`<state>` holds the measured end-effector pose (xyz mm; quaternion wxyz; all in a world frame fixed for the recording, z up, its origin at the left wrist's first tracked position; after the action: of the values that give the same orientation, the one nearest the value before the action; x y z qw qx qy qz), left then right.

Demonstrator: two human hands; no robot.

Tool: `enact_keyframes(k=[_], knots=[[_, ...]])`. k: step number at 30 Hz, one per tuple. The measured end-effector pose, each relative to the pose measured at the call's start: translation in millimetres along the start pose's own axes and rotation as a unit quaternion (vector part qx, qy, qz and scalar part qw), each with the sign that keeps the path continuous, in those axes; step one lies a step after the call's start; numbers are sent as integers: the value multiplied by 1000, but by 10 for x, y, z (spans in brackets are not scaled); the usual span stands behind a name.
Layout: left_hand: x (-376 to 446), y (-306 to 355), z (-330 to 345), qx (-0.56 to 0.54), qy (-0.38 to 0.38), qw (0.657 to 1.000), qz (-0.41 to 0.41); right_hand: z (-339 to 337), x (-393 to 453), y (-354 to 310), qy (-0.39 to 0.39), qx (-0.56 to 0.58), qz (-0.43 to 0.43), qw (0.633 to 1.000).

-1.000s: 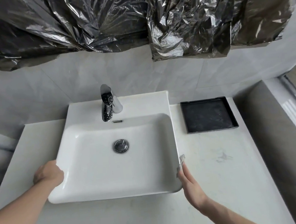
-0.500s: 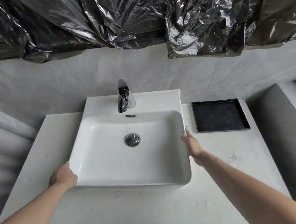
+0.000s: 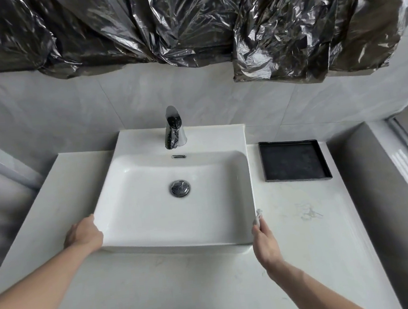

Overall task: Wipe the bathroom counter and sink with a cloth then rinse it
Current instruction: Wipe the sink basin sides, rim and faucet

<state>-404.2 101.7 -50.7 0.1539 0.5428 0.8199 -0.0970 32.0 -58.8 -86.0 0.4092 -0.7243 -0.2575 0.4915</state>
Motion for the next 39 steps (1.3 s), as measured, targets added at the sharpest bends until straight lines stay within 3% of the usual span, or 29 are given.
enact_keyframes(k=[7, 14, 19, 28, 33, 39], knots=[[-16, -52, -1, -14, -4, 1000, 23, 238, -106, 308, 78, 91, 59, 991], [23, -108, -21, -27, -12, 999, 41, 508, -588, 13, 177, 89, 27, 980], [102, -195, -61, -30, -30, 996, 75, 759, -738, 84, 222, 31, -13, 975], [143, -332, -144, -68, -55, 986, 144, 969, -900, 245, 250, -196, -113, 941], [159, -381, -166, -87, -64, 980, 165, 1182, -768, -10, 186, -319, -234, 899], [282, -491, -151, -101, -88, 974, 184, 1317, -286, -379, 30, -479, -57, 875]])
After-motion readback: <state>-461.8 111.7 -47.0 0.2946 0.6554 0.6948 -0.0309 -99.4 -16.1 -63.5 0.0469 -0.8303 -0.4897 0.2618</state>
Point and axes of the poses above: each hand's wrist, its own x-axis towards the middle knuckle, its own z-axis out of the palm, y = z × x, the point moved 1 cm from there along x, towards the middle knuckle, and after that the axes turned 3 degrees about x, right-handed, at the moved point
